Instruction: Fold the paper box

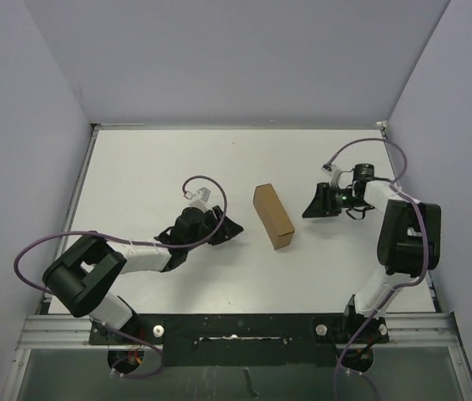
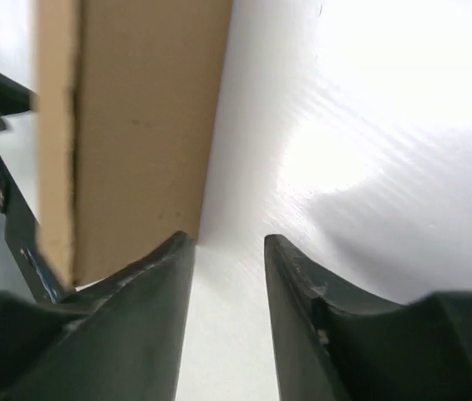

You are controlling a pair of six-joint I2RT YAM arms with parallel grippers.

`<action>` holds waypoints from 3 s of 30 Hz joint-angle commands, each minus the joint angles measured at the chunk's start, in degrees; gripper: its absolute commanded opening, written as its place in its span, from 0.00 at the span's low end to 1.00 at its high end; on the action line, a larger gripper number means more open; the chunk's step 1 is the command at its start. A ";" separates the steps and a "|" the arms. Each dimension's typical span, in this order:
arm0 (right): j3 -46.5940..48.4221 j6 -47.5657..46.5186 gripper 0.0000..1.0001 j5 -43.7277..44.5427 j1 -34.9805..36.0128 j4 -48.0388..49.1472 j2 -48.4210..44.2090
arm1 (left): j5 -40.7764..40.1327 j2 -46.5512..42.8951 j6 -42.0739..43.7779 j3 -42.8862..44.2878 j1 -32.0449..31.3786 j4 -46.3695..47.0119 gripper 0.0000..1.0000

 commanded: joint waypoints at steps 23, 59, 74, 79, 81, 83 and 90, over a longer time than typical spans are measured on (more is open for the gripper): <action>3.57 -1.06 0.27 -8.04 -1.23 -4.73 2.20 | 3.98 0.00 3.58 -0.02 0.31 2.57 0.39; 2.12 -21.66 0.00 -8.61 -14.56 -9.82 -25.72 | 9.22 38.35 13.39 56.59 -6.30 -25.68 0.02; 3.29 -26.65 0.12 -12.28 -18.06 -14.76 -35.79 | 14.10 49.50 21.52 87.68 -8.33 -35.16 0.10; 7.94 -28.43 0.24 -10.46 -18.01 -16.93 -40.27 | 5.32 26.33 32.88 63.10 -8.31 -26.14 0.35; 11.35 -29.70 0.38 -10.36 -18.06 -18.16 -41.24 | 2.45 17.28 36.78 55.14 -7.92 -23.66 0.56; 15.18 -30.51 0.61 -10.70 -18.02 -19.22 -41.55 | 3.28 8.97 38.74 48.25 -6.56 -21.08 0.82; 26.43 -15.15 0.98 -11.12 -18.39 -15.01 -41.75 | 19.53 -12.78 26.50 37.31 9.96 -25.87 0.98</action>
